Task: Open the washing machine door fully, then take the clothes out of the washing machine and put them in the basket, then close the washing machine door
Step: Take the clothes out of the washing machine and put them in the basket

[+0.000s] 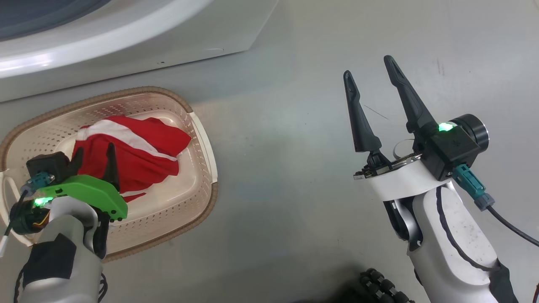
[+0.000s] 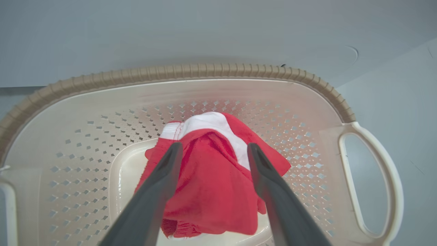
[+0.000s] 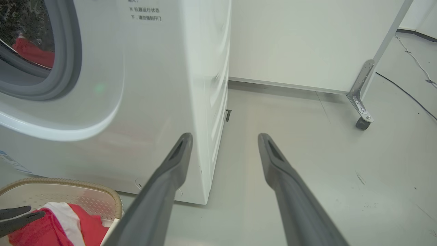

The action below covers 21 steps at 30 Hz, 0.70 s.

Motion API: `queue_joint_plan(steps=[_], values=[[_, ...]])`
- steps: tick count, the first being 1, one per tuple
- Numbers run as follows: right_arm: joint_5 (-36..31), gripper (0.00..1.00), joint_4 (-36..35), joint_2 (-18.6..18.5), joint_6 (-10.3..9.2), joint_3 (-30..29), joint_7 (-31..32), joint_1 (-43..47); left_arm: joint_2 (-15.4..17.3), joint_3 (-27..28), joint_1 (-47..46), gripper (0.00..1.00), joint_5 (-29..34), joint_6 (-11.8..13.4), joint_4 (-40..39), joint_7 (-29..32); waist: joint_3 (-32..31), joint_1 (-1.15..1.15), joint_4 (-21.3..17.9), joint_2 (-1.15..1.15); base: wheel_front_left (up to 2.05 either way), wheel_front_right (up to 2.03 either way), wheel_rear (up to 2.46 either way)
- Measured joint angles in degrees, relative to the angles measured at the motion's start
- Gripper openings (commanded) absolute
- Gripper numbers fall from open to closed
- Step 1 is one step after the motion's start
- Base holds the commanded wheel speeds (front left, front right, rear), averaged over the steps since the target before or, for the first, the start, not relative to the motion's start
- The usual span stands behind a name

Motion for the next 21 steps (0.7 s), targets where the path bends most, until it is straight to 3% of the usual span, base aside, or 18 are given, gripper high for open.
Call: queue_joint_plan(steps=[10, 21], values=[[-0.09, 1.0, 2.08, -0.02, 0.0, -1.19, -0.01, -0.1, -0.77, -0.58, -0.13, 1.0, 0.1, -0.58, -0.65, -3.32, -3.91, 0.0, 2.02, 0.0, 0.0, 0.0, 0.0], [-0.89, 1.0, 4.52, -0.34, 0.04, -3.33, -0.01, 0.84, -2.22, -0.69, 0.26, 1.0, 0.78, -1.57, -10.72, -3.82, -9.37, 0.0, 6.51, 0.0, 0.0, 0.0, 0.0]])
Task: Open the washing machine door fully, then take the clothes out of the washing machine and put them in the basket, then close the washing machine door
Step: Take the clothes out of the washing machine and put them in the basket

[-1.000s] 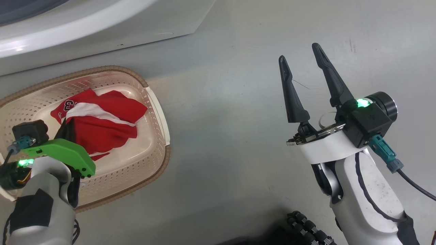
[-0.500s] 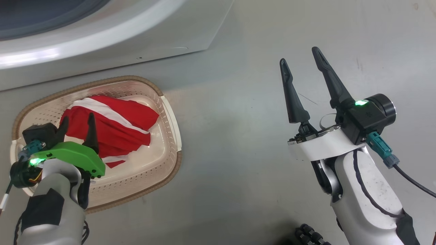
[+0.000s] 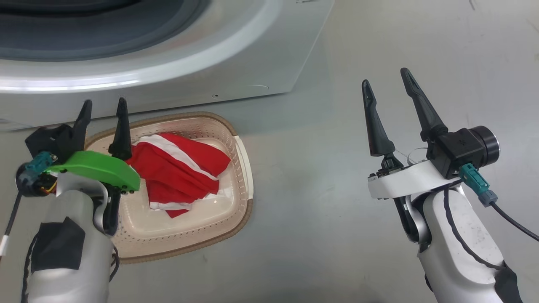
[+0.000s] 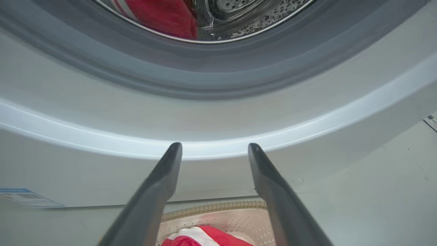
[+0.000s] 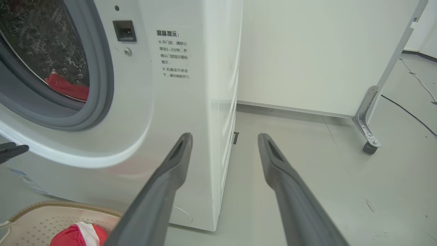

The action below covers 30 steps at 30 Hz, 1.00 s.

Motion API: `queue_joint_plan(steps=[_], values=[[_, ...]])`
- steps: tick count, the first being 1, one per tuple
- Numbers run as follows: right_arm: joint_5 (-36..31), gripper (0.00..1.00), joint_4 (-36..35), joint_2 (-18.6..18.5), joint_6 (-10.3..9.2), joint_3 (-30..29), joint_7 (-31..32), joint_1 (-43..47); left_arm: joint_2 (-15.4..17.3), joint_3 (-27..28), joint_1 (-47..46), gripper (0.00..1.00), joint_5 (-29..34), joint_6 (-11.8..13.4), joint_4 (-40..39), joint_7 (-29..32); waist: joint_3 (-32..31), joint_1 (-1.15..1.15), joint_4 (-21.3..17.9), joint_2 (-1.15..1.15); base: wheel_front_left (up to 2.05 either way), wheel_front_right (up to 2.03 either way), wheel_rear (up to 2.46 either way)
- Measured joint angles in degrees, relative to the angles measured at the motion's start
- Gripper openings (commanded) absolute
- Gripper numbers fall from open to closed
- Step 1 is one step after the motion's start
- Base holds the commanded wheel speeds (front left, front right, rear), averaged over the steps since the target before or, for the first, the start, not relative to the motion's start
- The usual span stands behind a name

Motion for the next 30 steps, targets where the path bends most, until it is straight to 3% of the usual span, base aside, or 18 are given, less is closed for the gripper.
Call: queue_joint_plan(steps=[6, 14, 30], values=[[0.0, 1.0, 1.25, -0.16, 0.07, -1.25, 0.01, 1.94, -0.79, 1.93, 2.36, 1.0, 1.64, -0.01, -10.59, -0.01, -3.96, 0.0, 2.7, 0.0, 0.0, 0.0, 0.0], [0.12, 1.0, 2.81, -0.14, 0.64, -2.25, 0.01, 4.58, -1.03, 1.9, 7.14, 1.0, 3.59, -0.02, -17.79, -0.01, -8.87, -0.01, 4.93, 0.0, 0.0, 0.0, 0.0], [0.85, 1.0, 6.02, -0.07, 2.15, -3.46, 0.01, 11.5, -1.16, -0.14, 20.04, 1.0, 7.02, 0.19, -22.36, -0.01, -20.01, -0.01, 7.01, 0.0, 0.0, 0.0, 0.0]])
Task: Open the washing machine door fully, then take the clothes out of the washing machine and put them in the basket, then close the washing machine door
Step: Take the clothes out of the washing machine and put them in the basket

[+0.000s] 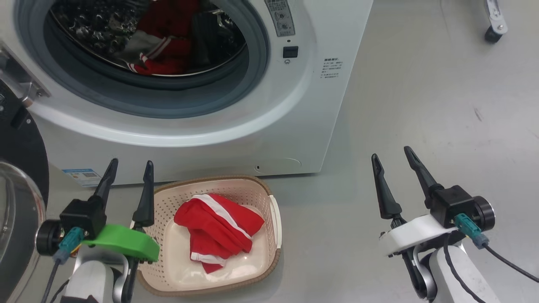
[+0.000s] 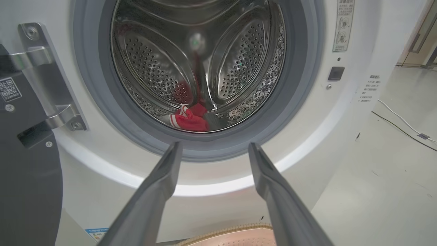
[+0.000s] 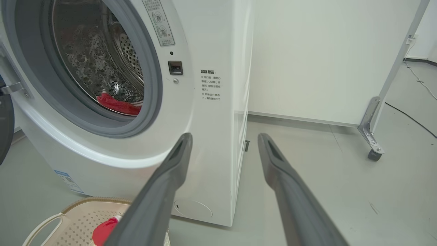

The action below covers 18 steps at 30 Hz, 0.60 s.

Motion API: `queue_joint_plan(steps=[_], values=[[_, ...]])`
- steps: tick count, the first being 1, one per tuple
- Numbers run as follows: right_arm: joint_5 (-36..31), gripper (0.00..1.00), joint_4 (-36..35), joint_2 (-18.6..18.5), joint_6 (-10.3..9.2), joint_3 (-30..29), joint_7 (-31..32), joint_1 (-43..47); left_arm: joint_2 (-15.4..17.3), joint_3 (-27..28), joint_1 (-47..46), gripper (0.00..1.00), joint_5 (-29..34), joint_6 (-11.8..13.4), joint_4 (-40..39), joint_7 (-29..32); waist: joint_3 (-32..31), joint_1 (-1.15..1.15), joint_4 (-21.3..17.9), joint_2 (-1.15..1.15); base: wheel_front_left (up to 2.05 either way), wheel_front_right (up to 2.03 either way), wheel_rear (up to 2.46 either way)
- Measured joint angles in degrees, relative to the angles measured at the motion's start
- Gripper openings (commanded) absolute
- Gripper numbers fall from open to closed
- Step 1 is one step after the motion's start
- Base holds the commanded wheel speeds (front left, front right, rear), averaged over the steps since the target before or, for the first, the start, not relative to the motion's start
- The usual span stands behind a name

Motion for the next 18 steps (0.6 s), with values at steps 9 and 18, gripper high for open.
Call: queue_joint_plan(steps=[9, 18], values=[[0.4, 1.0, 1.04, 0.21, 1.01, 0.4, 0.0, 3.6, 0.0, -0.04, 7.81, 1.0, 0.6, 1.96, -1.05, 0.01, -5.96, 0.0, 0.02, 0.0, 0.0, 0.0, 0.0], [0.58, 1.0, 1.55, 0.27, 1.49, 0.58, 0.0, 6.82, 0.01, -0.15, 12.93, 1.0, 0.92, 3.45, -3.83, 0.53, -10.15, 0.0, -0.77, 0.0, 0.0, 0.0, 0.0]])
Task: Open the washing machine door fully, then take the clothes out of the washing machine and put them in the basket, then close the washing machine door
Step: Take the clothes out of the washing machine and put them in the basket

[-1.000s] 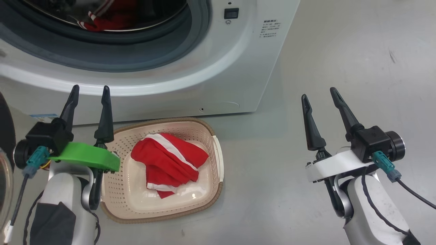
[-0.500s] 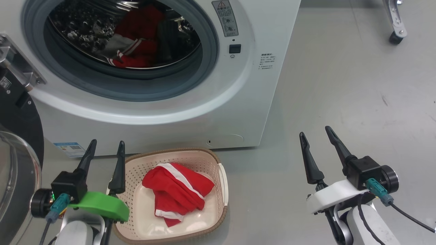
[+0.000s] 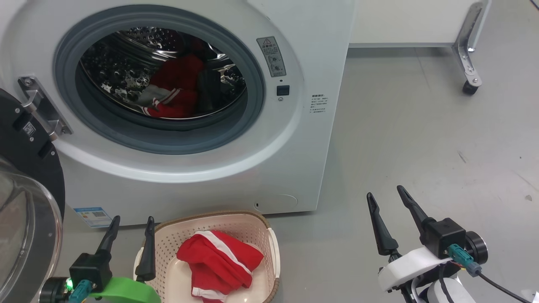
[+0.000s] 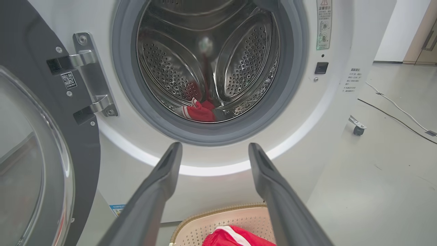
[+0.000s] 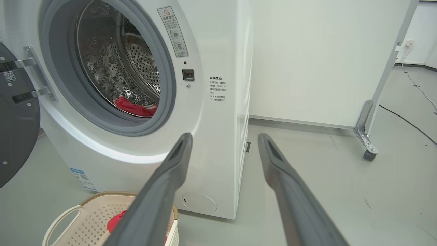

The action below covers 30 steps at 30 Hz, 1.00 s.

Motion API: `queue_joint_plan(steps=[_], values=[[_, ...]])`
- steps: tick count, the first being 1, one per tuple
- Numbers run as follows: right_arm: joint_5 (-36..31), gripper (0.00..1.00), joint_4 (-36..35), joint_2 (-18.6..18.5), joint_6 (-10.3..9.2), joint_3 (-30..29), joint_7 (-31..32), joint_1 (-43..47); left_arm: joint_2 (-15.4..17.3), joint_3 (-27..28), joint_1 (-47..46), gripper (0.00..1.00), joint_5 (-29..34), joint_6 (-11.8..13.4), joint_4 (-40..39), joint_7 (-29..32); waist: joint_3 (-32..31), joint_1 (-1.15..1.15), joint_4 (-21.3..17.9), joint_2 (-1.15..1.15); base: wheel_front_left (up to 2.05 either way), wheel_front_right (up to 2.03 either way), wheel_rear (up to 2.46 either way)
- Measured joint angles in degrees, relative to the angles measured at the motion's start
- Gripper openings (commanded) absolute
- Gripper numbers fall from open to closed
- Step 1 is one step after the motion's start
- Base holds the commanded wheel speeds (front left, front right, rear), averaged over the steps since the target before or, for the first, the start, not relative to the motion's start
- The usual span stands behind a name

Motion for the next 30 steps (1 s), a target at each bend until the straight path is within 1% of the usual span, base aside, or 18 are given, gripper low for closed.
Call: queue_joint_plan(steps=[16, 30], values=[[0.0, 1.0, -0.57, 0.08, 0.08, -0.26, 0.0, 1.35, 0.0, -0.96, 4.07, 1.0, 0.02, 1.42, -4.92, 2.08, -1.36, 0.0, -0.75, 0.0, 0.0, 0.0, 0.0], [-0.01, 1.0, -0.92, 0.15, 0.31, -0.38, 0.0, 1.36, 0.01, -1.58, 5.42, 1.0, 0.42, 1.98, -8.2, 3.53, -1.31, 0.0, -0.65, 0.0, 0.0, 0.0, 0.0]])
